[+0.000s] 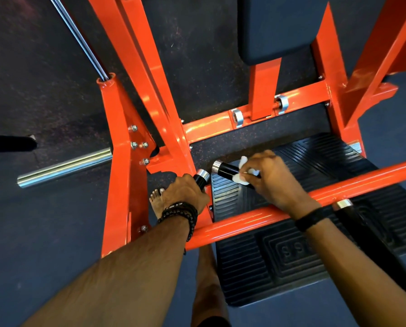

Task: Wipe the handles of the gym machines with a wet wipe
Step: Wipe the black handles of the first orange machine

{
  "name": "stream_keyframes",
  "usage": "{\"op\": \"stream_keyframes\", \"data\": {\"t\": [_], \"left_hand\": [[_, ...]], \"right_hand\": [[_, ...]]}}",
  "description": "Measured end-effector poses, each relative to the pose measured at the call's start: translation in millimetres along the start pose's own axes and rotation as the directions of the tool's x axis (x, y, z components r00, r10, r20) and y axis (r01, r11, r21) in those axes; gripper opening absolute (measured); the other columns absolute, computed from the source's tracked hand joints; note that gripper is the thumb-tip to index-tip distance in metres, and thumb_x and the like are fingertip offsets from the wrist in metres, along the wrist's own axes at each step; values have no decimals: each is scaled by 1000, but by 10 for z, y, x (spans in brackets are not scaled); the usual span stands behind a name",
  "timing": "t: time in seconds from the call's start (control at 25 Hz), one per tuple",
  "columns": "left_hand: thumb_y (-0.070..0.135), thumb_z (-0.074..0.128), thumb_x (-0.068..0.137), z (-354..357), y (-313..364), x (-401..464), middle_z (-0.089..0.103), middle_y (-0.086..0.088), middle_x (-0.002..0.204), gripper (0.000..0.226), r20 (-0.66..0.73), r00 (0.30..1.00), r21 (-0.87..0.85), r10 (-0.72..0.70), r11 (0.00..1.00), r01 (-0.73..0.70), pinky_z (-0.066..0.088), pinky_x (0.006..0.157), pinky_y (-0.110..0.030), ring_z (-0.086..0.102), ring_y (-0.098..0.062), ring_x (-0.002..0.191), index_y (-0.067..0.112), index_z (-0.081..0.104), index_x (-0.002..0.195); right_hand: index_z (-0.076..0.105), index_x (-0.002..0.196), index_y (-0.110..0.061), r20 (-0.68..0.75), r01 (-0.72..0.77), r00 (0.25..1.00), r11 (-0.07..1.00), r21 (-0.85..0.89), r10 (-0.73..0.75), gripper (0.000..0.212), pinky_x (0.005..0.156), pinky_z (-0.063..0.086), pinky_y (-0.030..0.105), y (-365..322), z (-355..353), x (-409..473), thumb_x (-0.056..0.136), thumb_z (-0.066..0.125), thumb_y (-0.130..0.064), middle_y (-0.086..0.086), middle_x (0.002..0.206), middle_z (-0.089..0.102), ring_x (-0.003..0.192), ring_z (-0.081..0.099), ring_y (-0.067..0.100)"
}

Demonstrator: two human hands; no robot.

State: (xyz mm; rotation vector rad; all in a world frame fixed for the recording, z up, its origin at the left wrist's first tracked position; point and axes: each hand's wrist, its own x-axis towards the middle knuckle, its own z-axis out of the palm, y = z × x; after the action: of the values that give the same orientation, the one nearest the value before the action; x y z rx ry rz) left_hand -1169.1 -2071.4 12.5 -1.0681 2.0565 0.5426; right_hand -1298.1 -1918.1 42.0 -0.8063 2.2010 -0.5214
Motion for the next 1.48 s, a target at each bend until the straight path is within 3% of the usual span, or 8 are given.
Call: {"op": "stream_keyframes", "data": {"t": [0.12, 0.36, 0.52, 0.64, 0.96, 1.16, 1.24, 1.48], "left_hand": [[40, 67, 83, 1, 3, -4, 68, -9, 105, 39, 8, 1000, -6, 0, 1000, 0, 51, 75, -36, 68, -31, 95, 11, 63, 110], [43, 66, 82, 45, -13, 15, 68, -7, 103, 39, -25, 1000, -14, 2, 1000, -2, 53, 77, -38, 67, -31, 94, 14, 60, 108], [43, 64, 79, 64, -31, 50, 68, -6, 100, 36, -10, 1000, -26, -10, 1000, 10, 55, 82, -44, 67, -32, 92, 16, 59, 103], [43, 63, 83, 78, -34, 59, 67, -8, 103, 38, -7, 1000, -22, 10, 1000, -10, 52, 76, -38, 67, -32, 93, 13, 59, 107], [41, 64, 85, 77, -14, 56, 67, -8, 107, 38, -17, 1000, -1, -1, 1000, 1, 48, 75, -37, 66, -31, 97, 13, 60, 111], [44, 62, 82, 86, -33, 69, 68, -7, 101, 38, 8, 1000, -21, -5, 1000, 5, 50, 76, -37, 67, -32, 93, 14, 61, 106], [47, 60, 77, 92, -41, 76, 68, -6, 98, 40, -2, 1000, -33, -17, 999, 17, 52, 82, -43, 67, -33, 91, 16, 62, 103], [41, 65, 83, 93, -29, 63, 67, -8, 109, 42, -26, 1000, 11, 11, 1000, -11, 50, 76, -37, 66, -32, 99, 13, 61, 115]], "right_hand": [[73, 86, -20, 101, -20, 995, 1000, -22, 22, 16, 76, 49, 33, 146, -214, -154, 75, 81, -11, 1, 88, 62, 81, 59, 19], [69, 101, -10, 57, 81, 995, 995, -58, -78, 19, 91, 43, 33, -153, 286, 275, 83, 70, -7, 10, 105, 61, 103, 58, 30], [70, 88, -20, 90, 123, 990, 985, -121, -113, 8, 85, 47, 35, -7, 88, 71, 81, 74, -21, -1, 93, 57, 95, 58, 24], [66, 78, -26, 98, 114, 990, 986, -122, -102, 16, 77, 49, 34, 206, -147, -311, 75, 80, -19, -8, 84, 52, 87, 57, 19], [66, 80, -12, 103, 256, 966, 938, -234, -238, 29, 78, 49, 35, -246, 373, 241, 61, 80, 6, 9, 88, 62, 86, 60, 30], [63, 75, -28, 121, 68, 991, 993, -92, -57, 26, 71, 42, 27, 139, -110, -242, 71, 81, -9, -8, 82, 53, 81, 54, 14], [66, 73, -26, 79, -22, 997, 1000, -14, 23, 21, 68, 37, 23, 199, -183, -243, 73, 81, -11, -5, 79, 56, 74, 54, 13], [73, 87, -14, 67, -133, 990, 974, 183, 123, 3, 75, 43, 18, -92, 245, 503, 85, 71, -12, 4, 87, 72, 85, 65, 17]]}}
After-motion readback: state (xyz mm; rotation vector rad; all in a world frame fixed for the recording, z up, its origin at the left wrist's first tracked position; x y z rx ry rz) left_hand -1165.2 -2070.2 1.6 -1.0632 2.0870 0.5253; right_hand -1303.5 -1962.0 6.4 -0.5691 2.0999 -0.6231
